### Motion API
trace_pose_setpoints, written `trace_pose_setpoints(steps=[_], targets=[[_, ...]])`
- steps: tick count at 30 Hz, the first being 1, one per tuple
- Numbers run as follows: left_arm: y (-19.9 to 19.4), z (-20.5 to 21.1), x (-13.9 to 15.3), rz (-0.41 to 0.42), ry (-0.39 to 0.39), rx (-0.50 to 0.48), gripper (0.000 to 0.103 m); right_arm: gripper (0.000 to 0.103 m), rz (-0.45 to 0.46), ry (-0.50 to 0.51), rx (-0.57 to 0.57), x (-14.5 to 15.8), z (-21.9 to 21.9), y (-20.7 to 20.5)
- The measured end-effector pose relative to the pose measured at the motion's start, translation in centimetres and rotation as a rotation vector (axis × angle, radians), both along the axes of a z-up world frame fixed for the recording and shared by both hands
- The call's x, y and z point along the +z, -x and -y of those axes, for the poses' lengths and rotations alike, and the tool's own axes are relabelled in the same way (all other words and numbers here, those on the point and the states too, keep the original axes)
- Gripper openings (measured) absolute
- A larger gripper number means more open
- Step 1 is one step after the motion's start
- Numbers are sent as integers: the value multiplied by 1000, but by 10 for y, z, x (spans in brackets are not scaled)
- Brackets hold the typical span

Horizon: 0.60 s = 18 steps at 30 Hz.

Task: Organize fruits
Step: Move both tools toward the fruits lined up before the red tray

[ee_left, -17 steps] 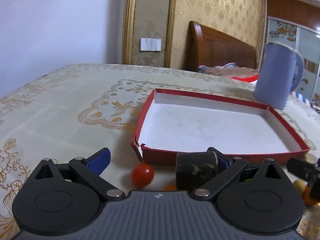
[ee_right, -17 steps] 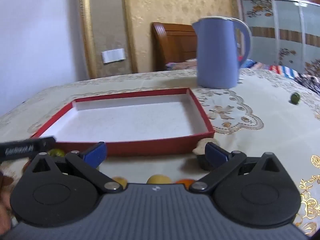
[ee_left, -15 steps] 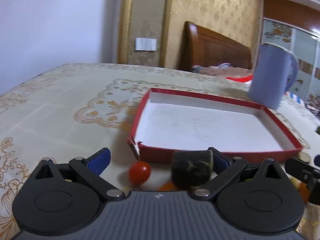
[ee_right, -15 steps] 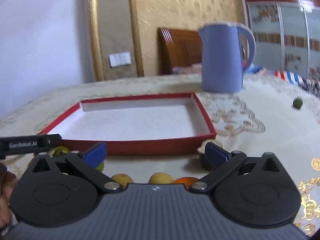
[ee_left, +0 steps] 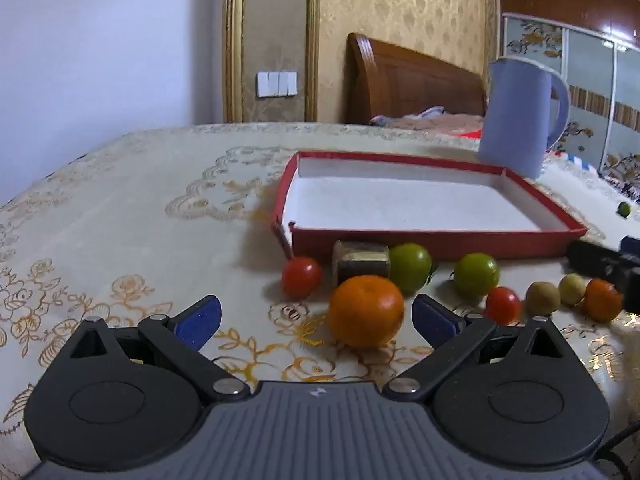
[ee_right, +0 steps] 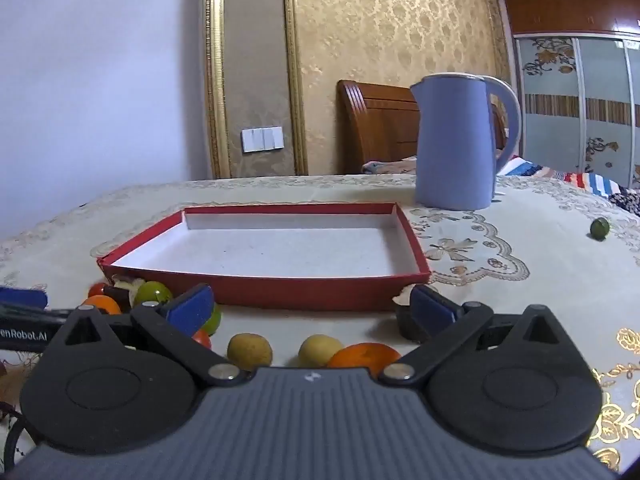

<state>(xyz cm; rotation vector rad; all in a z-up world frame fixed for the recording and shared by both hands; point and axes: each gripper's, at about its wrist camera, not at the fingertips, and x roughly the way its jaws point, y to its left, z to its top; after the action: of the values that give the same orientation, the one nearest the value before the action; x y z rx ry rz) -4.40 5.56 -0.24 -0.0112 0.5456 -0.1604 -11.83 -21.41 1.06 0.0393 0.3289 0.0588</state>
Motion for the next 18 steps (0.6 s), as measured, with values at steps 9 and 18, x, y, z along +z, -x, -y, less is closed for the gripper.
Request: trace_pose_setpoints(steps=[9,18], targets=[[12,15,8,28,-49,26,102,103,-18,2,-9,-1,5,7],[17,57,-9,4,-81,75,102,103,-49,-42,-8,-4,14,3]])
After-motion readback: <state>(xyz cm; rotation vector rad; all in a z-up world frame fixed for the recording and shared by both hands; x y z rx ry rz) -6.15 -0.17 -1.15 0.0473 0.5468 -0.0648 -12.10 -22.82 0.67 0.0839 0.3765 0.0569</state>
